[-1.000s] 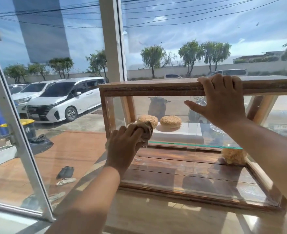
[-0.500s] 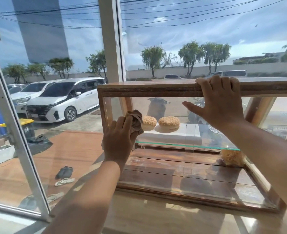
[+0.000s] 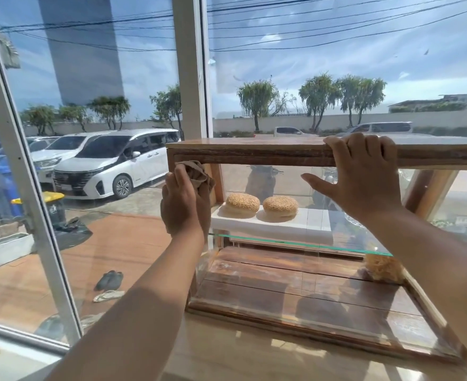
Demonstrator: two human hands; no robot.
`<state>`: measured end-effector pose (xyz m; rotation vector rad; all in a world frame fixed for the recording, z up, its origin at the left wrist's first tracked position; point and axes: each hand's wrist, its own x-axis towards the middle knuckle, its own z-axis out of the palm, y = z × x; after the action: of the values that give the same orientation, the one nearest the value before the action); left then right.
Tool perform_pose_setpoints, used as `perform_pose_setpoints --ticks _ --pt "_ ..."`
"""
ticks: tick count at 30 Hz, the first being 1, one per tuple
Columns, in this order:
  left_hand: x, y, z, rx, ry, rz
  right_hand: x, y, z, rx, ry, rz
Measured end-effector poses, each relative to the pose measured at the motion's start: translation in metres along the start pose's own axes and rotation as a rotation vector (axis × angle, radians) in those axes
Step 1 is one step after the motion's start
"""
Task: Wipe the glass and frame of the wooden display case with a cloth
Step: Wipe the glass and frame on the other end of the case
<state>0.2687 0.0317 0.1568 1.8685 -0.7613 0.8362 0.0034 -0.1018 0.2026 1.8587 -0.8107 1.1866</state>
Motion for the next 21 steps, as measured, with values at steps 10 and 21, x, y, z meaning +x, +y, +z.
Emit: perform_pose_setpoints --ticks 10,21 --pt "-0.049 0.061 0.008 -0.208 0.051 0.258 0.0 0.001 0.001 0.005 -0.033 0.011" --pt "-0.027 0.012 0.001 0.138 0.084 0.864 0.001 0.004 0.001 0.008 -0.023 -0.006"
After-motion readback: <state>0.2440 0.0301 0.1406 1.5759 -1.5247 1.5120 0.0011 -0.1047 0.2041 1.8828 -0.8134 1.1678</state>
